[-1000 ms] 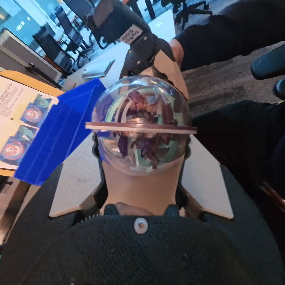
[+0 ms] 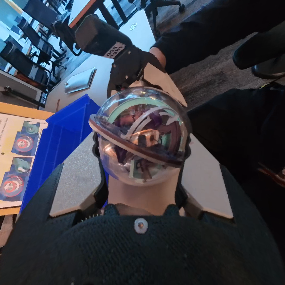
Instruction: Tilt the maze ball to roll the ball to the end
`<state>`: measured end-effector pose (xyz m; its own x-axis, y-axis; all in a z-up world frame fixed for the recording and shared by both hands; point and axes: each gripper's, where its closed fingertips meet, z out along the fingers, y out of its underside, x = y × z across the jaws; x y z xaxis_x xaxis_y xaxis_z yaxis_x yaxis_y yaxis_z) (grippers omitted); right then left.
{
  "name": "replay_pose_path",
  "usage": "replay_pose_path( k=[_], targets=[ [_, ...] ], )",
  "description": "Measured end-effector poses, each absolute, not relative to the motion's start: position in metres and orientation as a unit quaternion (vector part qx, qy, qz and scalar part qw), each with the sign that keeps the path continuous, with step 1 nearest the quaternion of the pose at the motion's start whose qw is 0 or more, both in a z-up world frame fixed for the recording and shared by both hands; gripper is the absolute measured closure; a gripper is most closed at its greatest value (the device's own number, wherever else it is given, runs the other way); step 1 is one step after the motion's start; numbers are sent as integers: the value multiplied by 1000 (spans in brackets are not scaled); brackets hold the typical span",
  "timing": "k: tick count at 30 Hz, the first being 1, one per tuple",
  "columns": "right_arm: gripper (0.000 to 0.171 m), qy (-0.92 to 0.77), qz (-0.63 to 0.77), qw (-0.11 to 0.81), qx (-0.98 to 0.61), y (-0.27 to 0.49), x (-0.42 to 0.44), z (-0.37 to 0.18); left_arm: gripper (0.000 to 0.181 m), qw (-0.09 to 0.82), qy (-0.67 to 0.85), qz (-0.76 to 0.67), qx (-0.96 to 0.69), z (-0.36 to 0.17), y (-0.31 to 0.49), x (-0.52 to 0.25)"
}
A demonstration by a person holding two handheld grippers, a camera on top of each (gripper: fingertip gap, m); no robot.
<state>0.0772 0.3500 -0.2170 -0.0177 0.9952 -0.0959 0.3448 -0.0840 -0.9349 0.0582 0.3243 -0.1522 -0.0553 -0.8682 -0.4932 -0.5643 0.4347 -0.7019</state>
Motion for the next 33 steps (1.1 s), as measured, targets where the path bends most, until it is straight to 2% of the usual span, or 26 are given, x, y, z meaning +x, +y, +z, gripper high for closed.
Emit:
replay_pose_path(
  k=[6,18,24,27,33],
  targets=[
    [16,-552,435,353,-617,341,78,-222,70,462,707,-173,-507,-151,317,62],
    [24,-525,376,395,-653,339,79,-227,75,469,682,-176,-533,-156,320,42],
    [18,-521,411,394,-636,342,81,-219,75,460,686,-183,-533,-159,324,44],
    [14,-517,448,365,-632,341,77,-217,75,456,694,-186,-525,-160,326,48],
    [14,-510,439,374,-638,345,75,-218,68,443,665,-205,-566,-163,335,47]
  ],
)
